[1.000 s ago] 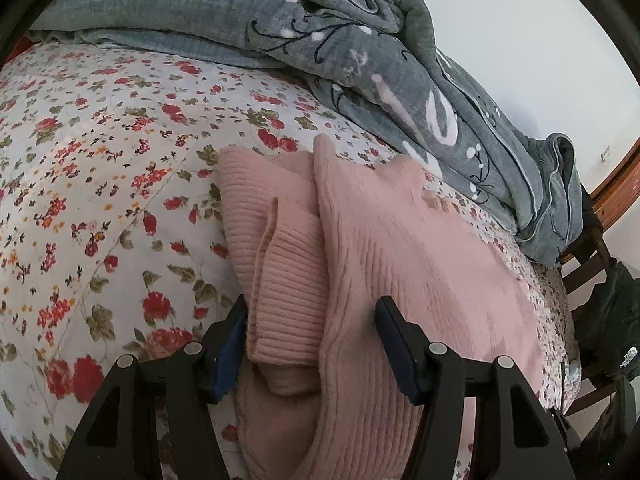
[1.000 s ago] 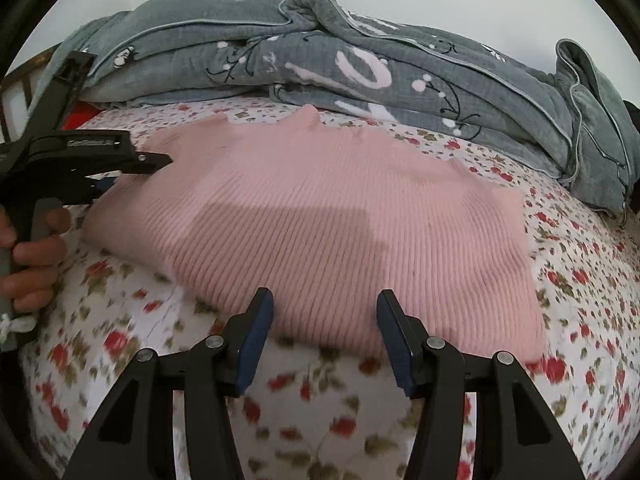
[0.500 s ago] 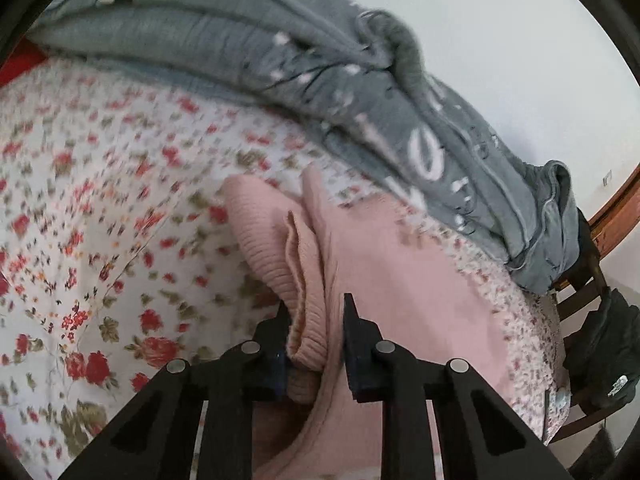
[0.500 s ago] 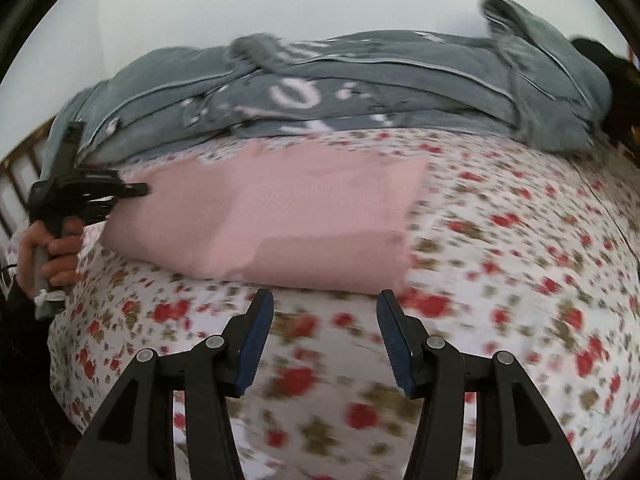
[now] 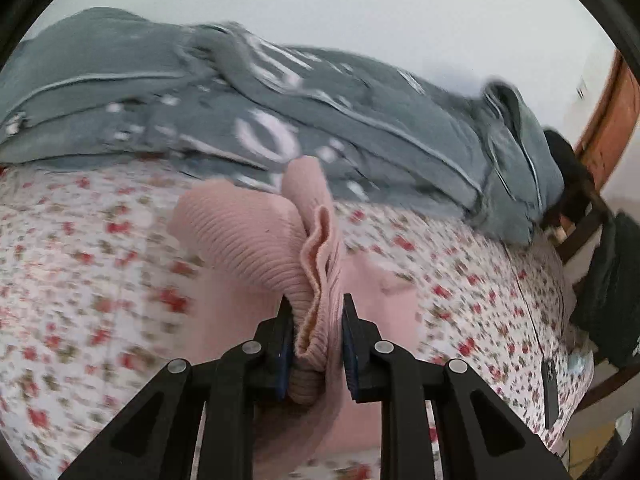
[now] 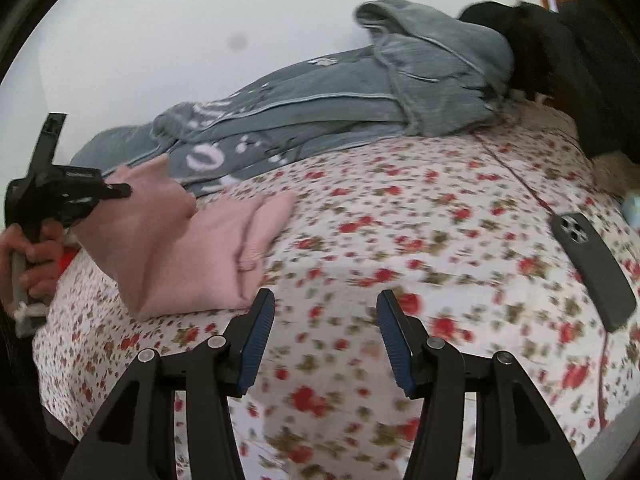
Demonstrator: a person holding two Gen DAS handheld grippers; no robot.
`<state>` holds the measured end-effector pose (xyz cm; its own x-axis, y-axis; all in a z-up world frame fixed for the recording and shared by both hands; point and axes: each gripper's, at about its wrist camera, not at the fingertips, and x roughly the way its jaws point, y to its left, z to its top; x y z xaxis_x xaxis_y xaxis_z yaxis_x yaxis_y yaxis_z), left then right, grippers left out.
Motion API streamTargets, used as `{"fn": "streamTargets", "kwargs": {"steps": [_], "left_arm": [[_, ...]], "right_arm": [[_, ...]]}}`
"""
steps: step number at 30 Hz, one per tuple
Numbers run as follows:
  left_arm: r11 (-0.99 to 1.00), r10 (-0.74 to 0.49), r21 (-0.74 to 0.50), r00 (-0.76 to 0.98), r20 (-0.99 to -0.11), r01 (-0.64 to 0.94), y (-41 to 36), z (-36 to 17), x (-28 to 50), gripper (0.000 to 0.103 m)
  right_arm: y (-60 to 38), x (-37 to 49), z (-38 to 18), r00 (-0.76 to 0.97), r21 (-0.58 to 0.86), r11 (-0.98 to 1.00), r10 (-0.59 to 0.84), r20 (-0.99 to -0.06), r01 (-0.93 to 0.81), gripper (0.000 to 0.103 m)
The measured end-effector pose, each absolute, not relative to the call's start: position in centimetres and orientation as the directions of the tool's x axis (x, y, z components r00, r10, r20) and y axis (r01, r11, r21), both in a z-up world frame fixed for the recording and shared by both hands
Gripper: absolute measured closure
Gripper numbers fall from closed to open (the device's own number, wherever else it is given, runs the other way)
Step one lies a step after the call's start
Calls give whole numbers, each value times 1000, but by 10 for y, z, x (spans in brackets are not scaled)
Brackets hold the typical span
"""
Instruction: Fold small clothes
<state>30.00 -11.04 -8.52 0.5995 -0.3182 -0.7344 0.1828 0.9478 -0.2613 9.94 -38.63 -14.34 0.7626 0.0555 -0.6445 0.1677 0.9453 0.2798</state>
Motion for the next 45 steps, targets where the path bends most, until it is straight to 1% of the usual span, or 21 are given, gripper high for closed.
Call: {"fn": "streamTargets", "kwargs": {"steps": [4, 5, 6, 7, 8, 11, 13, 15, 17, 19, 23, 25, 29, 33, 35, 36, 37, 39, 41, 43, 45], "left_arm": [[941, -330, -230, 532, -780, 247, -164, -122, 296, 81], [924, -365, -244, 491, -791, 294, -175, -131, 295, 81], [896, -420, -283, 446, -790, 342, -181, -135, 293, 81], [861, -481, -337, 396, -782, 380, -184, -138, 291, 81], [849, -503, -357, 391, -771, 389, -184, -137, 288, 81], [843, -520, -353, 446, -729, 406, -171, -121, 281, 81], [852, -507, -337, 474, -720, 400, -153, -112, 279, 75], [871, -479, -316, 505, -718, 376, -136, -106, 283, 71], [891, -445, -295, 535, -718, 345, -117, -105, 286, 68], [909, -412, -284, 563, -717, 304, -86, -108, 287, 62], [925, -379, -284, 573, -726, 251, -44, -121, 290, 62], [935, -354, -264, 579, -734, 237, -23, -129, 288, 62], [953, -300, -206, 608, -735, 221, 8, -143, 286, 62], [953, -301, -216, 618, -726, 211, 25, -153, 286, 62], [950, -310, -226, 617, -723, 213, 27, -155, 286, 62], [947, -320, -235, 616, -720, 218, 28, -155, 286, 62], [945, -327, -240, 614, -718, 222, 28, -155, 286, 62], [939, -343, -249, 608, -715, 237, 27, -154, 285, 62], [935, -355, -253, 606, -712, 249, 24, -152, 282, 62], [924, -380, -271, 596, -707, 269, 20, -152, 278, 59], [915, -401, -275, 585, -705, 295, 11, -153, 275, 58]], "right_arm": [[-402, 86, -150, 748, 274, 942, 40, -662, 192, 50], [-404, 84, -153, 742, 270, 943, 39, -669, 194, 50], [-405, 83, -155, 738, 268, 944, 40, -674, 194, 50], [-405, 81, -157, 734, 267, 944, 42, -678, 193, 50], [-405, 81, -158, 730, 267, 945, 47, -681, 188, 50], [-396, 88, -161, 725, 267, 950, 66, -685, 165, 50], [-388, 96, -160, 730, 269, 953, 85, -678, 139, 50], [-377, 109, -155, 737, 274, 956, 112, -667, 102, 50], [-364, 125, -150, 744, 283, 957, 146, -652, 60, 50], [-351, 143, -145, 749, 297, 955, 182, -637, 21, 50], [-325, 190, -139, 746, 338, 940, 252, -617, -38, 50], [-319, 212, -140, 744, 359, 932, 270, -611, -43, 50], [-312, 263, -157, 696, 442, 897, 335, -635, -29, 49], [-304, 298, -182, 628, 540, 842, 423, -654, -4, 50], [-300, 309, -189, 611, 555, 831, 432, -663, 15, 68], [-297, 311, -186, 618, 540, 842, 428, -659, -8, 82], [-295, 310, -182, 624, 525, 851, 426, -655, -30, 84], [-302, 300, -168, 669, 510, 857, 424, -610, -78, 86], [-321, 291, -162, 705, 530, 845, 416, -575, -66, 86], [-337, 290, -170, 711, 521, 854, 379, -593, -22, 86], [-344, 300, -193, 654, 543, 840, 405, -639, 11, 83]]}}
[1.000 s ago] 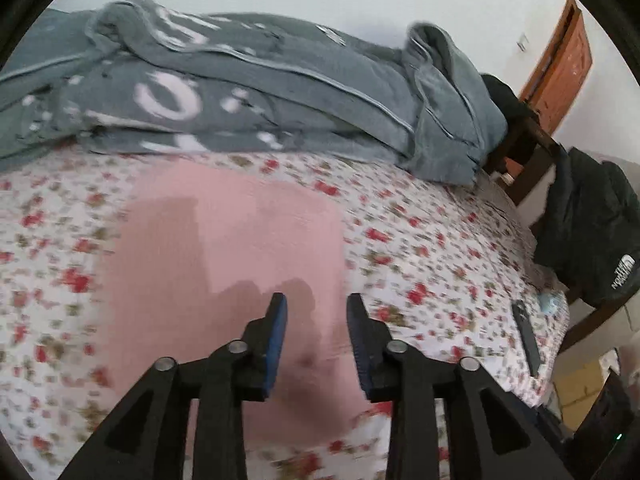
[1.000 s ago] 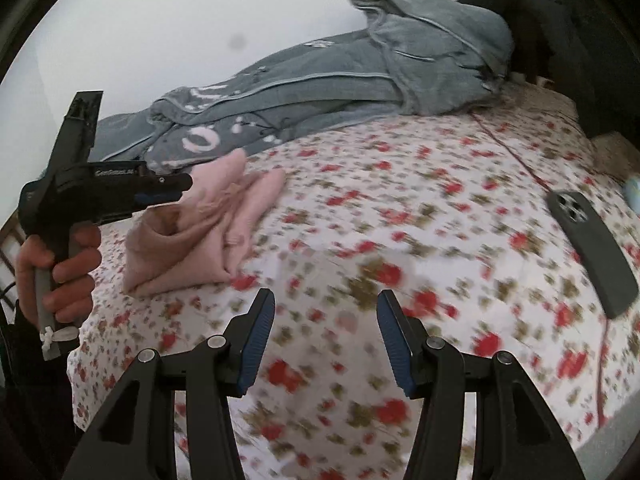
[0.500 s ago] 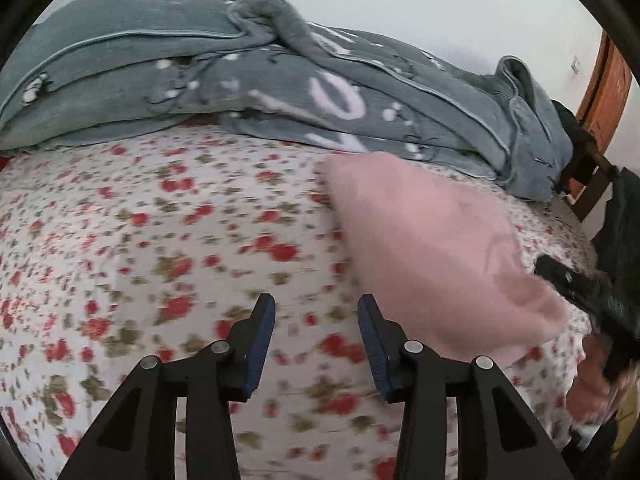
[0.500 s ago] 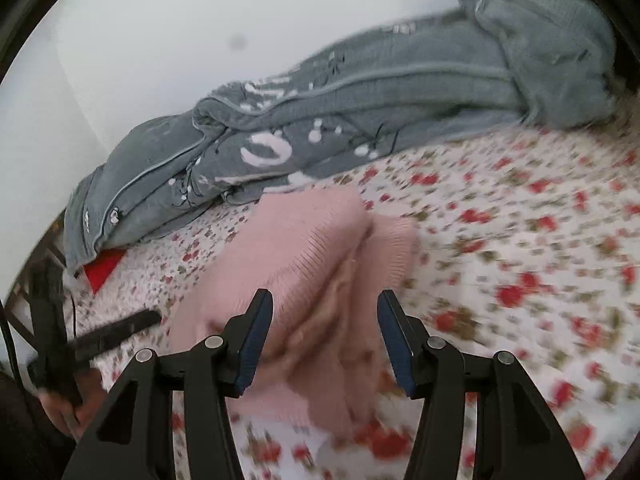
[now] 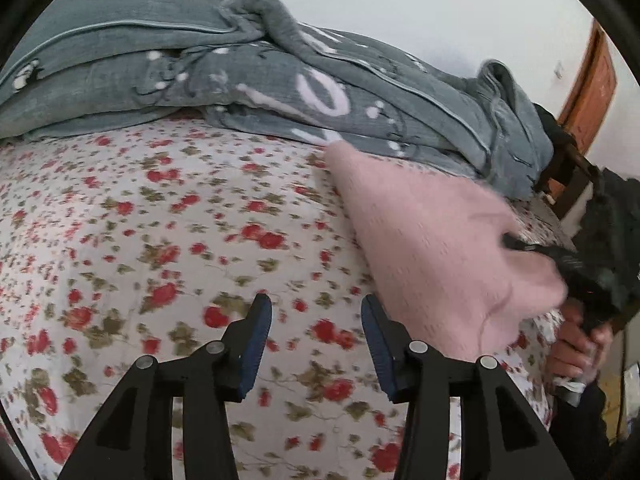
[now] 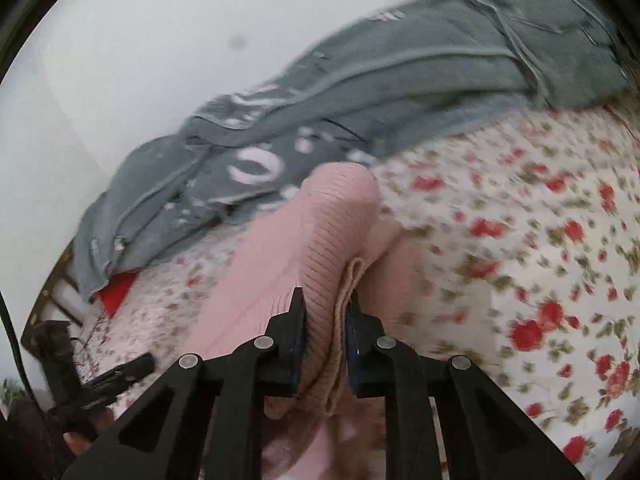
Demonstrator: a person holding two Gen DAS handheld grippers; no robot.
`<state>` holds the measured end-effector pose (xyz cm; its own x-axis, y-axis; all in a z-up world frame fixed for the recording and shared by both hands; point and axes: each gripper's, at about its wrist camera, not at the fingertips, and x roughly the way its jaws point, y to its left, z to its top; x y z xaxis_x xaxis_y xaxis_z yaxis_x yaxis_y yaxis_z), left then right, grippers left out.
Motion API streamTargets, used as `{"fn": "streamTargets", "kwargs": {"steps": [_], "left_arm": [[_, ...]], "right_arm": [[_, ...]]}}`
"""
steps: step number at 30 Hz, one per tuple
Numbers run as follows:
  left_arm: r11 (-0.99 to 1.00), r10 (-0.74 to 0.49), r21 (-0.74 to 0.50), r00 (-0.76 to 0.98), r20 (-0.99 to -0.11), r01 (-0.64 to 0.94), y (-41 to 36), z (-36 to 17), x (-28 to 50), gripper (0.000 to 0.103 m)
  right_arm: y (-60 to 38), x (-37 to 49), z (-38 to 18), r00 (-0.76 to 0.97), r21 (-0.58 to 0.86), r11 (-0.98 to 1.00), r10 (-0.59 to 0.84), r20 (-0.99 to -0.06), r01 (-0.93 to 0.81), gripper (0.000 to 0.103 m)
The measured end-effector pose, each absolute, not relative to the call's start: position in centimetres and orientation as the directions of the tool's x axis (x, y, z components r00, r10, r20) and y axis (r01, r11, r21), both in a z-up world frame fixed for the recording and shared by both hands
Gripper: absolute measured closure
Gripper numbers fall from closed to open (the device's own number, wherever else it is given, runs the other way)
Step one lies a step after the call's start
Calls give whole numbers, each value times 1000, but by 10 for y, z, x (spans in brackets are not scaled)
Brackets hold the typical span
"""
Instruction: Fold small clothes
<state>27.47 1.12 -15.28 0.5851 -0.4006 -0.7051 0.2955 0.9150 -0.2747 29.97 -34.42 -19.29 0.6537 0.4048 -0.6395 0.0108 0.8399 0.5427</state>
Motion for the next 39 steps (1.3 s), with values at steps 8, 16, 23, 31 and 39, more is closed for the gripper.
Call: {"fn": "streamTargets", "kwargs": {"steps": [8, 16, 23, 31, 39], "left_arm": [[879, -450, -234, 562, -694, 416, -24, -149, 241, 45], [875, -398, -128, 541, -741, 468, -66, -173, 213, 43], [907, -348, -102, 588, -730, 409, -82, -180, 226, 46], [891, -427, -209, 584, -690, 404, -67, -184, 228, 60], [921, -317, -72, 632, -707, 382, -96, -184, 236, 64]], "right_arm": [[-358, 253, -161, 709, 495, 869, 345, -615, 6, 62], [-304, 212, -146, 713, 364, 918, 362, -600, -160, 55], [-297, 218, -169, 676, 414, 899, 393, -623, -140, 92], [-310, 215, -162, 707, 435, 890, 397, -586, -140, 90], [-290, 233, -175, 664, 424, 896, 398, -632, -133, 86]]}}
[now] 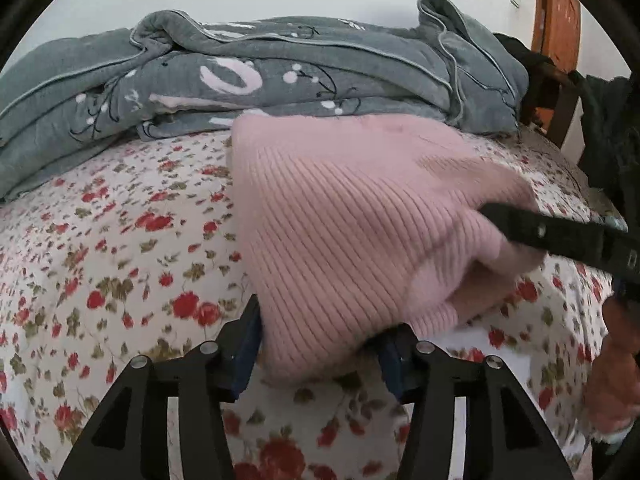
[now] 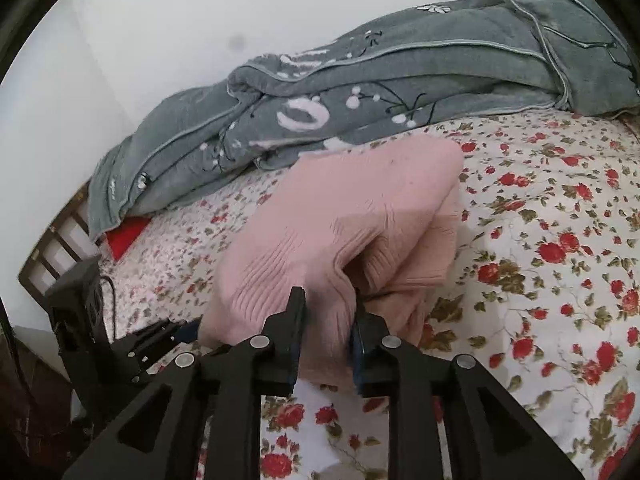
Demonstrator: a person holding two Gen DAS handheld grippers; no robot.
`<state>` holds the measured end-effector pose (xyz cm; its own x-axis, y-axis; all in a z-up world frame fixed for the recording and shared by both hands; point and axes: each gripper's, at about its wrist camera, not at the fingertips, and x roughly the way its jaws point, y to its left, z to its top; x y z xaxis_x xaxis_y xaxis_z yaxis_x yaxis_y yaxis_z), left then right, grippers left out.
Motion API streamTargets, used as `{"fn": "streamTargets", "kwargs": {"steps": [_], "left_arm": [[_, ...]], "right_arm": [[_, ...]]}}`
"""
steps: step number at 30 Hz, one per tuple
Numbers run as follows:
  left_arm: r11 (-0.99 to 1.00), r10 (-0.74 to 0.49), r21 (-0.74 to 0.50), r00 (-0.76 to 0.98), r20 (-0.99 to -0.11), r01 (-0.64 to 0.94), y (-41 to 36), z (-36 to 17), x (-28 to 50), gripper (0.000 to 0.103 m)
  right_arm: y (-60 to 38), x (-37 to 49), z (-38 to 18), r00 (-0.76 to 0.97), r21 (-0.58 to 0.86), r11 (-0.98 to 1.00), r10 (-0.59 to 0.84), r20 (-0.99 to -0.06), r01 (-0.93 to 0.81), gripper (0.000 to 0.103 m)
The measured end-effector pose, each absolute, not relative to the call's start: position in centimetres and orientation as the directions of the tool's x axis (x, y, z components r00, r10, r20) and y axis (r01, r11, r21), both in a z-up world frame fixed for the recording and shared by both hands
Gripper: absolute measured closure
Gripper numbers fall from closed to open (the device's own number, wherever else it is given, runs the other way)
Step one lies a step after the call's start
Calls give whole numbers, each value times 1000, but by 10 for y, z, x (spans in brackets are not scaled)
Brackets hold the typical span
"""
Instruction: Fold small clothes
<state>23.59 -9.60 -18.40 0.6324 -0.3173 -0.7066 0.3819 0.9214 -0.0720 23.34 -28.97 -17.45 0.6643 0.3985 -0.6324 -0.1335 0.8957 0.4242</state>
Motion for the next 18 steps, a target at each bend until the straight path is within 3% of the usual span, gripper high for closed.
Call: {"fn": "streamTargets", "kwargs": {"steps": [1, 4, 6, 12, 18], "left_arm": [[920, -335, -98, 634, -697, 379, -89, -182, 235, 75], [893, -434, -229, 605, -668, 387, -60, -178, 236, 83], [880, -465, -278, 585, -664, 384, -50, -181, 237, 84], [893, -426, -212, 589, -687, 398, -56, -186, 231, 80], [887, -428, -207, 565, -705, 413, -41, -182, 218, 74]], "right_arm": [[-291, 232, -173, 672, 422, 897, 394, -627, -132, 97], [-305, 215, -161, 738, 416, 899, 371, -563, -135, 98], [-313, 209, -165, 732, 453, 879, 405, -548, -148, 98], [-310, 216, -199, 671, 449, 887, 401, -624, -112, 97], [-312, 215, -170, 693, 419, 896, 396, -603, -148, 76]]}}
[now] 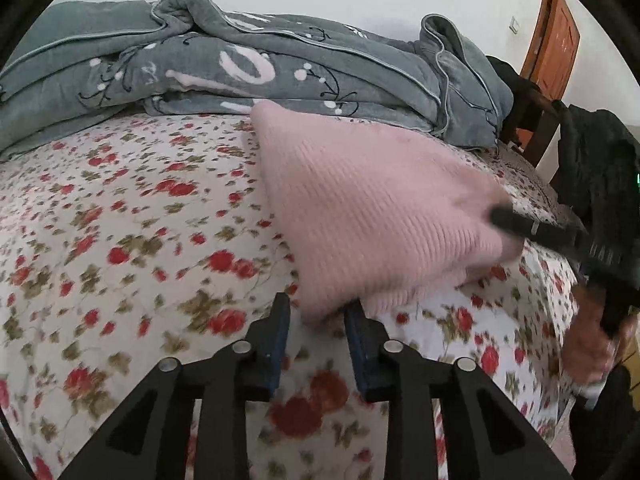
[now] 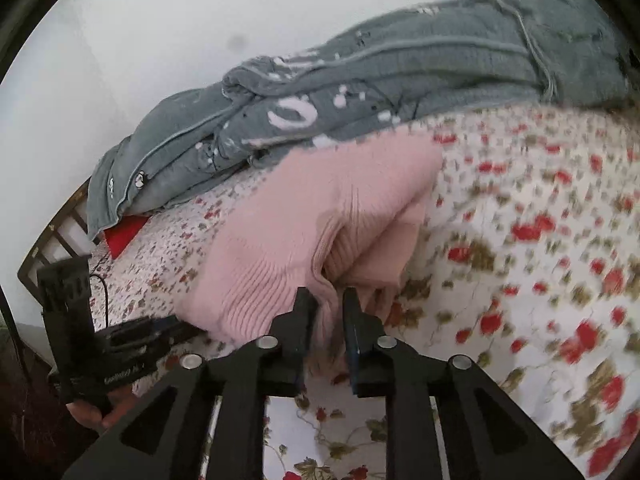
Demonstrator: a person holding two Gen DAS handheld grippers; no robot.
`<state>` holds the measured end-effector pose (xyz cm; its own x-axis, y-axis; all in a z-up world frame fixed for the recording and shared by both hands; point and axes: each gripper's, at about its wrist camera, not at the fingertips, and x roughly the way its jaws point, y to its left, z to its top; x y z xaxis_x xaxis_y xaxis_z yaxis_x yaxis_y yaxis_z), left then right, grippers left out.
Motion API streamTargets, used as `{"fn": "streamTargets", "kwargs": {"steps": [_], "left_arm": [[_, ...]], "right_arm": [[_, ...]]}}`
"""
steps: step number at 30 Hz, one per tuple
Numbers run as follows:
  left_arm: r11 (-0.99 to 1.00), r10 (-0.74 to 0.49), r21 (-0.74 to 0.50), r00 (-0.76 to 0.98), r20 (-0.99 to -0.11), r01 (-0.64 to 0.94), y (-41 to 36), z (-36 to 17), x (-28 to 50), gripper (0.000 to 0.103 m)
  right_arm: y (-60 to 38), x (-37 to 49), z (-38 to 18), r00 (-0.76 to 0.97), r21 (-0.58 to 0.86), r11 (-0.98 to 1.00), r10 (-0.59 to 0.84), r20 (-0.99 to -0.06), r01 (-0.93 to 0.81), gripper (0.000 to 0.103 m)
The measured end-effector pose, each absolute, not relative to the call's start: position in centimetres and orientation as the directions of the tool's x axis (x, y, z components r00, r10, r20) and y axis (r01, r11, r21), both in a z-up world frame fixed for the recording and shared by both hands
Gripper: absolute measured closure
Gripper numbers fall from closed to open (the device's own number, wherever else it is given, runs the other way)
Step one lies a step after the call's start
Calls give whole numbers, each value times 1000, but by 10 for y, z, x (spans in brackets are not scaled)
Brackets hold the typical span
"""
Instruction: Fold small clothes
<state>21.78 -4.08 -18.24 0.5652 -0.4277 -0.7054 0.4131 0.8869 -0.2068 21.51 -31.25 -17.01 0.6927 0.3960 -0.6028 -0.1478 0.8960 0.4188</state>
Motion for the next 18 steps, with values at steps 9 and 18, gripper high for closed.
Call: {"fn": "streamTargets", "kwargs": {"steps": [9, 18], "left_arm": [[913, -382, -182, 607, -697, 365, -20, -159, 212, 74], [919, -383, -217, 614, -690, 329, -24, -147, 233, 74]], "right_arm": [[-285, 255, -182, 680, 195, 979, 183, -710, -60, 88], [-306, 241, -194, 676, 280, 958, 243, -695, -56, 88]]}}
